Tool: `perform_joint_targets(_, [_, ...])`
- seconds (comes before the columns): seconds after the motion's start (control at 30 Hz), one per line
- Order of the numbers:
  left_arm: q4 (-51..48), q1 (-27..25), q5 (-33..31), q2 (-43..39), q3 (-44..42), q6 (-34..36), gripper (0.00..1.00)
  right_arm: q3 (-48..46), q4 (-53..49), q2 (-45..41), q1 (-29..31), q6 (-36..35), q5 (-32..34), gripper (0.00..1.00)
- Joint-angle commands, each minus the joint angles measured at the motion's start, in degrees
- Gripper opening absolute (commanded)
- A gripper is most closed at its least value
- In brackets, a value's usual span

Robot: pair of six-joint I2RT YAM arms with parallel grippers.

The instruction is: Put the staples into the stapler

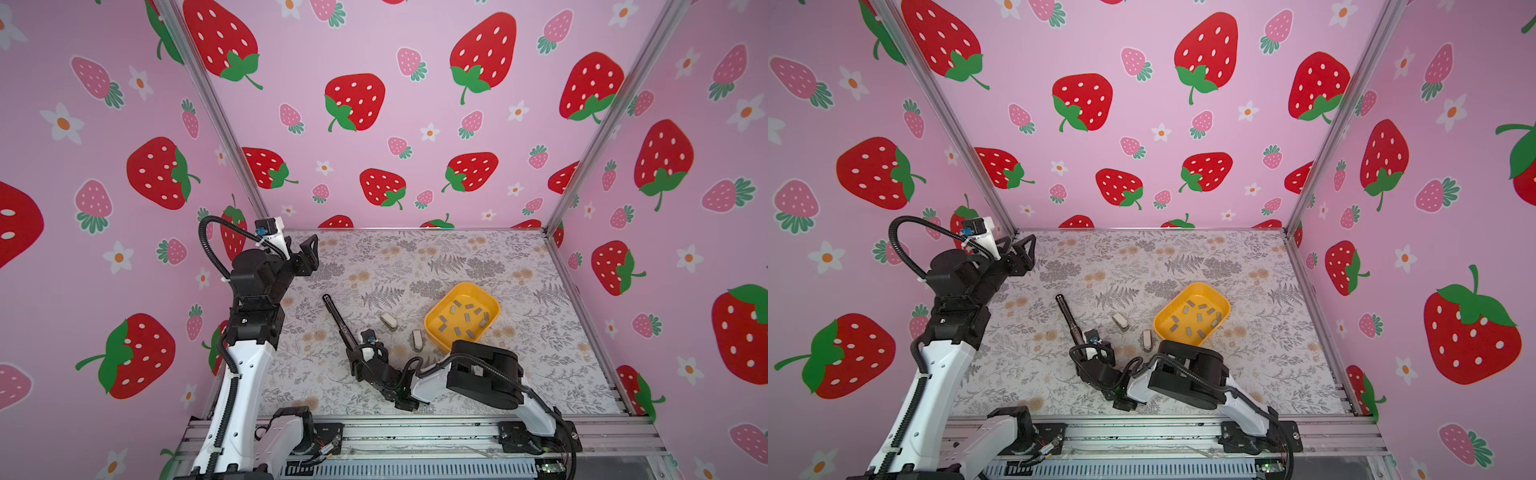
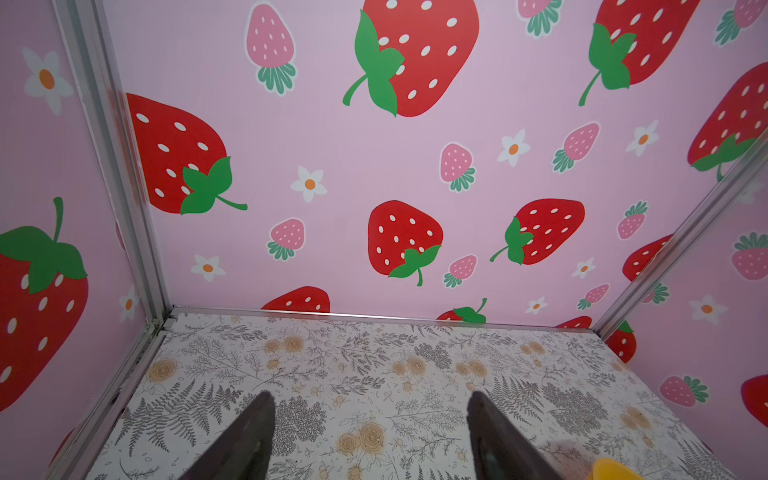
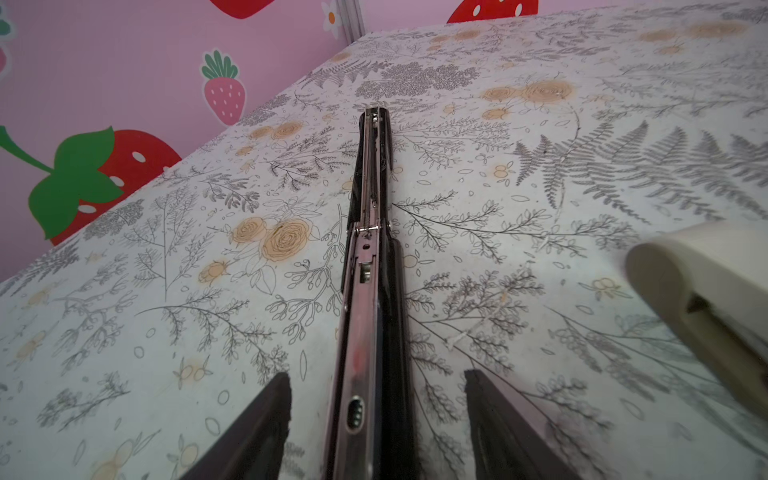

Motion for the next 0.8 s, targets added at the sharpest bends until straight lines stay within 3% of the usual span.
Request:
perform_joint_targets(0.0, [4.29,0.21,3.66,0.31,-0.68,1.72,0.74,-4.20,0.15,-8.52,0.48,-0.89,0.13,0.75])
perform_joint_targets(0.2, [9.48,-0.80,14.37,4.17,-1.43,4.42,0.74,-14.50,-3.99,-22.62,0.49,0.16,1.14,0.79])
perform_joint_targets(0.3, [8.53,-2.14,20.75,6.89,-0.03,7.04,0.72,-18.94,-9.11,-28.92,-0.09,3.28,5.31,0.74])
perform_joint_targets(0.53, [-1.49,-10.52,25.68,10.23,2.61,23.27,0.71,-23.70,-19.25,-38.18,-1.00,6.94,5.65,0.53])
perform_joint_targets(0.67, [-0.21,-12.58,31.56,10.21,0.95,27.63,0.70,-28.78,-20.59,-41.32,-1.00,9.20,2.81,0.53])
perform_joint_targets(0.77, [-3.23,-15.85,31.39,9.35,-0.09,34.60,0.70,-30.27,-23.95,-42.88,-1.01,10.49,3.01,0.52])
